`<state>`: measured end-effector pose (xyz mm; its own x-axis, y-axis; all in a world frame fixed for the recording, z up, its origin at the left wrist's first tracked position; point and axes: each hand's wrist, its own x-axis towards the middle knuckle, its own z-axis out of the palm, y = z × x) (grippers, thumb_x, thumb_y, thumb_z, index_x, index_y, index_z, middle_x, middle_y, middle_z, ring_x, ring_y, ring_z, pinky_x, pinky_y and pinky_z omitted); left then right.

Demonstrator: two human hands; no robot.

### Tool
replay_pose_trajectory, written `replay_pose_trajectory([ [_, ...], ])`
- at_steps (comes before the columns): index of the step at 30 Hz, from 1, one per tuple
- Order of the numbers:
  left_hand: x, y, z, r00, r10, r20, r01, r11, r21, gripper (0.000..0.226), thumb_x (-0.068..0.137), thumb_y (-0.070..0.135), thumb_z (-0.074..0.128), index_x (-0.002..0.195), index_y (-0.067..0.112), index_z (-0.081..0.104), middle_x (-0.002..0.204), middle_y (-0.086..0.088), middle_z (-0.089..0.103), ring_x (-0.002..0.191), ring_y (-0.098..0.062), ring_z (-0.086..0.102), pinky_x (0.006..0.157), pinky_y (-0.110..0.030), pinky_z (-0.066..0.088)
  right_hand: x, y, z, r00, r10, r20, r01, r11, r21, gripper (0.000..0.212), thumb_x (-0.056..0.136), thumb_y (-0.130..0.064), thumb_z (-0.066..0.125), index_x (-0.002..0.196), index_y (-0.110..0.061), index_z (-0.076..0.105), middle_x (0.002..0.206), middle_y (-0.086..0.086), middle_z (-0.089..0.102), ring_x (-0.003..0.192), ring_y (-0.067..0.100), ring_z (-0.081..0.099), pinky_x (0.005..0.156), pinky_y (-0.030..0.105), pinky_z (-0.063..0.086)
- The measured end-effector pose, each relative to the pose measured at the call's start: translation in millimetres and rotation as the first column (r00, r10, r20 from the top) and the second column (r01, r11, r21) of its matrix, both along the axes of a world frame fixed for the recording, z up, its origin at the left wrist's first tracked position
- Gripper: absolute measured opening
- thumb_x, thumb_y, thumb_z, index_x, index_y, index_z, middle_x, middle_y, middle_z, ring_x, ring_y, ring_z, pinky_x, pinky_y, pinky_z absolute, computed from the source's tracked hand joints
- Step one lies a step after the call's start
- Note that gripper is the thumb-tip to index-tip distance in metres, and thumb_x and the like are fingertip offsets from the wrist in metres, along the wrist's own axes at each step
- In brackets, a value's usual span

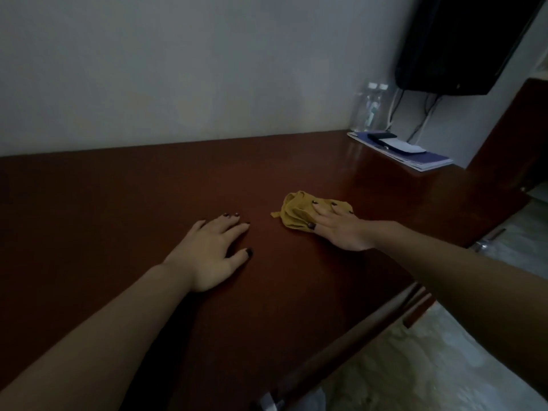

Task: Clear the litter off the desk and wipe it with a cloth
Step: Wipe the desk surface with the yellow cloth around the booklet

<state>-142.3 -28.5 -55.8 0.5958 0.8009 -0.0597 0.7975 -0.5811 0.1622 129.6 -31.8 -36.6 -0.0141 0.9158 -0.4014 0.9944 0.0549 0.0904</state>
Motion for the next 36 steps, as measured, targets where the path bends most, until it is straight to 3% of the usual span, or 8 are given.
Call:
replay_pose_trajectory([
  [5,4,22,16,0.962,-0.119,-0.246,0.132,0.991,0.038,0.068,0.091,0.063,0.021,0.148,0.028,0.012,0.149,0.002,0.020,0.134,-0.016,0.022,0.109,-0.034,0.023,7,93,-11,0.999,-0.038,0.000,0.038,0.999,-0.016,0.056,0.098,-0.048,0.009,0.150,-0.029,0.001,0.156,0.003,-0.020,0.143,0.034,-0.015,0.115,0.055,0.003],
  [8,16,45,25,0.965,-0.148,-0.219,0.176,0.978,0.114,0.060,0.088,0.064,0.030,0.138,0.031,0.026,0.128,0.006,0.031,0.114,-0.012,0.032,0.097,-0.029,0.026,17,153,-16,1.000,-0.019,-0.025,0.020,0.999,0.036,0.057,0.097,-0.051,0.009,0.150,-0.029,-0.001,0.157,0.001,-0.018,0.143,0.033,-0.014,0.116,0.053,0.000],
  [11,33,73,24,0.973,-0.065,-0.220,0.108,0.976,0.188,0.066,0.085,0.067,0.020,0.141,0.034,0.020,0.140,0.005,0.019,0.127,-0.017,0.026,0.109,-0.037,0.020,30,205,-18,0.999,0.023,-0.037,-0.021,0.999,0.044,0.058,0.096,-0.053,0.008,0.149,-0.031,0.001,0.157,-0.002,-0.018,0.144,0.032,-0.014,0.115,0.053,-0.002],
  [15,65,105,26,0.955,0.071,-0.287,-0.085,0.996,-0.036,0.093,0.074,0.081,0.026,0.147,0.036,-0.009,0.156,0.006,-0.016,0.144,-0.028,-0.002,0.115,-0.053,0.010,41,230,-17,0.990,0.008,-0.143,0.005,0.996,0.093,0.060,0.094,-0.060,0.010,0.148,-0.039,-0.004,0.157,-0.011,-0.015,0.144,0.028,-0.013,0.114,0.049,-0.005],
  [20,95,126,54,0.875,0.155,-0.459,-0.354,0.851,-0.387,0.126,0.063,0.074,0.063,0.142,0.036,-0.029,0.152,0.000,-0.034,0.142,-0.038,-0.016,0.110,-0.063,0.015,52,188,0,0.973,0.177,-0.147,-0.175,0.984,0.028,0.054,0.099,-0.048,0.015,0.149,-0.035,-0.002,0.157,-0.004,-0.016,0.143,0.031,-0.015,0.114,0.050,-0.005],
  [26,123,114,80,0.788,0.230,-0.572,-0.546,0.691,-0.474,0.133,0.063,0.058,0.076,0.141,0.034,-0.030,0.149,0.002,-0.038,0.141,-0.045,-0.015,0.105,-0.072,0.017,66,96,12,0.937,0.269,-0.222,-0.295,0.950,-0.098,0.055,0.100,-0.042,0.018,0.144,-0.043,-0.016,0.155,-0.003,-0.025,0.141,0.032,-0.024,0.114,0.049,-0.007],
  [32,136,113,74,0.790,0.350,-0.504,-0.608,0.555,-0.568,0.136,0.061,0.063,0.074,0.141,0.031,-0.032,0.147,0.000,-0.042,0.136,-0.045,-0.027,0.107,-0.070,0.016,69,75,15,0.932,0.220,-0.287,-0.256,0.962,-0.097,0.056,0.102,-0.032,0.023,0.145,-0.042,-0.012,0.155,-0.006,-0.024,0.141,0.029,-0.024,0.116,0.045,0.000],
  [36,134,110,71,0.790,0.422,-0.446,-0.613,0.516,-0.598,0.137,0.063,0.052,0.079,0.142,0.032,-0.030,0.145,0.003,-0.044,0.134,-0.047,-0.030,0.102,-0.073,0.019,69,98,17,0.926,0.277,-0.258,-0.312,0.944,-0.107,0.057,0.102,-0.031,0.024,0.144,-0.045,-0.012,0.155,-0.007,-0.022,0.141,0.031,-0.023,0.116,0.046,0.001],
])
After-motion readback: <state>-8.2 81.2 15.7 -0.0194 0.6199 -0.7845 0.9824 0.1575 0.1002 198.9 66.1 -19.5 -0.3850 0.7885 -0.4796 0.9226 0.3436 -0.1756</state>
